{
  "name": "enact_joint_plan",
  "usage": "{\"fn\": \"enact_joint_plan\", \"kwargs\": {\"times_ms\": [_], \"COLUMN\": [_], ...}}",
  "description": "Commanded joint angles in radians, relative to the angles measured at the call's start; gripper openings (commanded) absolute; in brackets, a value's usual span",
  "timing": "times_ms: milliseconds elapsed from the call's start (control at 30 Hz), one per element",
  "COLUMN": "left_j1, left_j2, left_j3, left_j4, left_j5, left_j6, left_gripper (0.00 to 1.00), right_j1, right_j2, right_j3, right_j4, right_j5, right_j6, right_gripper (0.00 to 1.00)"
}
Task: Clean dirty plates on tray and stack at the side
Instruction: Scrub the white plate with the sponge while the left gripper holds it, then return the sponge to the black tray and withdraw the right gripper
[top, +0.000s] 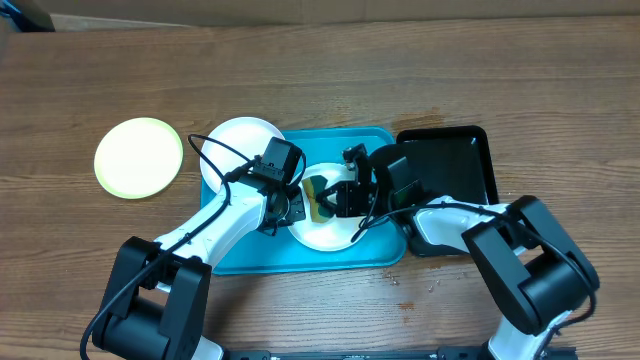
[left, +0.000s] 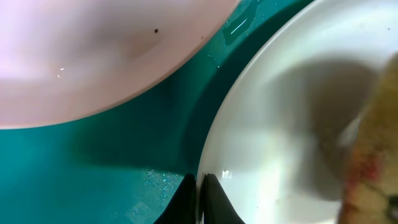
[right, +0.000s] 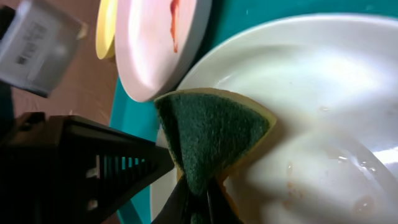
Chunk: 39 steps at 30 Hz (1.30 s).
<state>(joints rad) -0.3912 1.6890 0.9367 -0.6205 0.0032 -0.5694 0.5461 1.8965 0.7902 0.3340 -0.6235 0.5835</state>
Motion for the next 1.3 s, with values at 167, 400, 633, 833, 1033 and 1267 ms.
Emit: {"fn": "enact_joint_plan", "kwargs": {"times_ms": [167,400,633,833,1033,1267], "left_j1": [-0.002,-0.002,-0.002,-0.002,-0.002,-0.002], "left_j2": [0.007,0.007,0.007,0.007,0.007,0.007], "left_j3": [0.001,0.001,0.001,0.001,0.001,0.002], "left_j4": [-0.004,-0.003,-0.003,-0.003,-0.003,-0.004], "left_j5": [-0.01,-0.011,-0.011,-0.011,-0.011,-0.01], "left_j6": [0.016,0.016,0.016,0.016,0.016,0.058], "left_gripper": [0.04,0.04,0.04,0.04,0.04,0.04], "right_j1": [-0.023,-0.085,-0.123,-0.123,-0.137,-0.363], "right_j2": [0.029,0.026,-0.028,-0.129,-0.276,-0.45], "right_j3": [-0.004,-0.004,-0.003,0.015,0.027,0.027], "right_j4": [0.013,-0.018,-0.085,-0.138,-0.225,-0.561], "right_j5": [-0.011,-0.042,-0.005,0.002,0.002,0.006], "right_j6": [-0.007,-0.043,-0.083,-0.101,-0.128,-0.233], "right_gripper": [0.04,0.04,0.04,0.04,0.04,0.04]}}
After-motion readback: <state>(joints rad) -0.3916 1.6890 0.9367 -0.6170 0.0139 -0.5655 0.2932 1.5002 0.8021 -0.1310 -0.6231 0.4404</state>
